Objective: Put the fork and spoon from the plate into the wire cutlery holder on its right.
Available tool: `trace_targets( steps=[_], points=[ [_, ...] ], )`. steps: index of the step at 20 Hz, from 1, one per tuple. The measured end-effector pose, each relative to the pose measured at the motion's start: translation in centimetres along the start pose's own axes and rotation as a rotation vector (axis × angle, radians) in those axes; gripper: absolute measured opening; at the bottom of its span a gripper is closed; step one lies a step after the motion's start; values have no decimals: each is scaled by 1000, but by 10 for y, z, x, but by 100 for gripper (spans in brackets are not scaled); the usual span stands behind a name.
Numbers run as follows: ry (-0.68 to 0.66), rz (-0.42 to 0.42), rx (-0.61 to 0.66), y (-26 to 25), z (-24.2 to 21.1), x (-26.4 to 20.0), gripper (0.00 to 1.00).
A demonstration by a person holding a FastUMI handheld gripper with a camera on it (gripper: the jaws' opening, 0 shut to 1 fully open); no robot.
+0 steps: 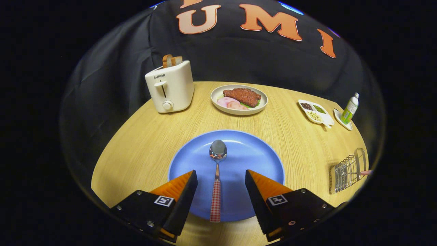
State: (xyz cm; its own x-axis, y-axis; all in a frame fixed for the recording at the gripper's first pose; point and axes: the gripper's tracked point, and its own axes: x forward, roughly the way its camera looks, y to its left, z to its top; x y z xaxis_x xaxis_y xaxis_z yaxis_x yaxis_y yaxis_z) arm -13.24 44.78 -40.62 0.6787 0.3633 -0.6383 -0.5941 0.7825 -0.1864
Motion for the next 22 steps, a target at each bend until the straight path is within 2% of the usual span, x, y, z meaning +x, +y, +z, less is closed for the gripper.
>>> trace_targets(
  steps=[2,5,9,11,17,22],
  points=[
    [9,-1,-7,1,-10,5,75],
    [25,-2,-17,4,-23,11,49],
    [4,2,-24,7,-24,13,23],
    [-16,8,-20,6,-22,17,14],
    [-28,46,56,1,-10,9,6],
    [-104,35,31,-27,25,-28,6]
  ],
)
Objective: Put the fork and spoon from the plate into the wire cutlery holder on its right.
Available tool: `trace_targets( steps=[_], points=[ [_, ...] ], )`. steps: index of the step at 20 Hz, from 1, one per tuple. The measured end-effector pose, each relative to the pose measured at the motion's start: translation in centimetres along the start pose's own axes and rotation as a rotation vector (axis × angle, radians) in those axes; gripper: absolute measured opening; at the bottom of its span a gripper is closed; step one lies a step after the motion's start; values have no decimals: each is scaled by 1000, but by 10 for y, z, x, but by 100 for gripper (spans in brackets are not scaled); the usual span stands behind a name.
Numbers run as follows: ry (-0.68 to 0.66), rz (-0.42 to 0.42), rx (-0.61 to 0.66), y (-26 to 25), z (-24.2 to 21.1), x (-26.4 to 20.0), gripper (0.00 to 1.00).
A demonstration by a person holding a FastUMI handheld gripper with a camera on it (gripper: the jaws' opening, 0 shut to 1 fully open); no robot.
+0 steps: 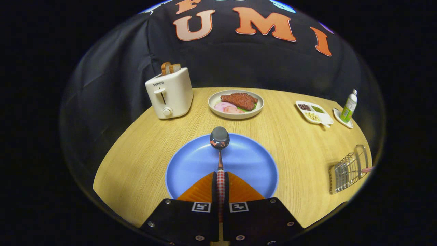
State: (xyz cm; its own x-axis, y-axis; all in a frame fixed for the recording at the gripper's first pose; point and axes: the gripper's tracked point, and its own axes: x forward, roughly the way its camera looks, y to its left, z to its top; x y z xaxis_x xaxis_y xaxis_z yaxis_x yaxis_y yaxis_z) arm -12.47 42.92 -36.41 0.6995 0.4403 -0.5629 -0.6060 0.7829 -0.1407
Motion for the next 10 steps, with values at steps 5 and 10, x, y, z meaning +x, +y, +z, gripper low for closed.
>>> trace_targets(
  steps=[5,10],
  points=[
    [-39,-52,-5,-55,36,-46,6],
    [-36,-117,2,-117,49,-84,6]
  ],
)
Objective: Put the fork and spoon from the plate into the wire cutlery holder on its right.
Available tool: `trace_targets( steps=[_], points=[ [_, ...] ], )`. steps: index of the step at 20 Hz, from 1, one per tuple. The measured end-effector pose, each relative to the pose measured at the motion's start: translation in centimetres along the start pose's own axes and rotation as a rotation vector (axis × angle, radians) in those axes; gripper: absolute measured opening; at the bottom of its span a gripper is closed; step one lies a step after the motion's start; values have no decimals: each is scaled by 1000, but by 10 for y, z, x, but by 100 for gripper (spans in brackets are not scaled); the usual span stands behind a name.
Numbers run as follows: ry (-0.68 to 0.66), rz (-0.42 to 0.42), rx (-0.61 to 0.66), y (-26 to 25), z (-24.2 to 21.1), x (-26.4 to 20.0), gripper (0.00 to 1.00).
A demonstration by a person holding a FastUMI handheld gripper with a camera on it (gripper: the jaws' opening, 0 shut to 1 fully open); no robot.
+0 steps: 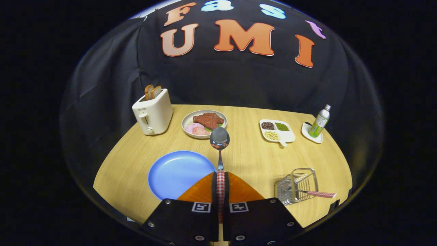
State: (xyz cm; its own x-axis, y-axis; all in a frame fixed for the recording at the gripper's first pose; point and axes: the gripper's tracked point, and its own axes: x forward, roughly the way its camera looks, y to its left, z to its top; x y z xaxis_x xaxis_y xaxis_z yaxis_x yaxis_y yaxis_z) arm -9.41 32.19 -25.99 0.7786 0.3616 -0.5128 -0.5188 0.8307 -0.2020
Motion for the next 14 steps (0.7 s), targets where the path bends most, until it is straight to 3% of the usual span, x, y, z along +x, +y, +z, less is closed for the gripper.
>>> trace_targets(
  steps=[6,14],
  points=[
    [50,-46,17,-71,-1,-27,6],
    [280,-72,17,-146,-40,-47,6]
  ],
)
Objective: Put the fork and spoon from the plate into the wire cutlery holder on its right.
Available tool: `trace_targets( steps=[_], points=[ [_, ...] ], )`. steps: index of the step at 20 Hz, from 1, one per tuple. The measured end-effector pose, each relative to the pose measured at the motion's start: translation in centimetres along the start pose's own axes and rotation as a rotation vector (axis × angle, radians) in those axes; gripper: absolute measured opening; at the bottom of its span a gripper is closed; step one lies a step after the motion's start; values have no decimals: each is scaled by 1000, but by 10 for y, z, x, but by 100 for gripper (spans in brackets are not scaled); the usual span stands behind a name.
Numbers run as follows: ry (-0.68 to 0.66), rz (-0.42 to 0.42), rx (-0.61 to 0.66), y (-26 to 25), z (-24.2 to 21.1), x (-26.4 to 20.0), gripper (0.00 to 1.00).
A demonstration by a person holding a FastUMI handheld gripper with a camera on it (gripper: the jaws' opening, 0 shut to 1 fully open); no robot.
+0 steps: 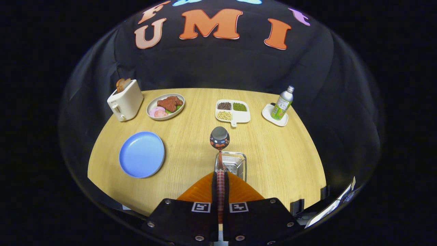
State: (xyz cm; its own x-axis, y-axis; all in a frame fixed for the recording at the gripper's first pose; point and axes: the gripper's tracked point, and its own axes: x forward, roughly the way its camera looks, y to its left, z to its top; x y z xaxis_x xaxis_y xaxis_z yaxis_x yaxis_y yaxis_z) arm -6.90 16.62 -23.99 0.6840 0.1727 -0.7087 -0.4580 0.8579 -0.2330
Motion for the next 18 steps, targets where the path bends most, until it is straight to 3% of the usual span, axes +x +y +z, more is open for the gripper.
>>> trace_targets(
  steps=[5,18],
  points=[
    [183,15,-40,-15,-28,12,6],
    [554,68,-147,-12,-42,55,7]
  ],
)
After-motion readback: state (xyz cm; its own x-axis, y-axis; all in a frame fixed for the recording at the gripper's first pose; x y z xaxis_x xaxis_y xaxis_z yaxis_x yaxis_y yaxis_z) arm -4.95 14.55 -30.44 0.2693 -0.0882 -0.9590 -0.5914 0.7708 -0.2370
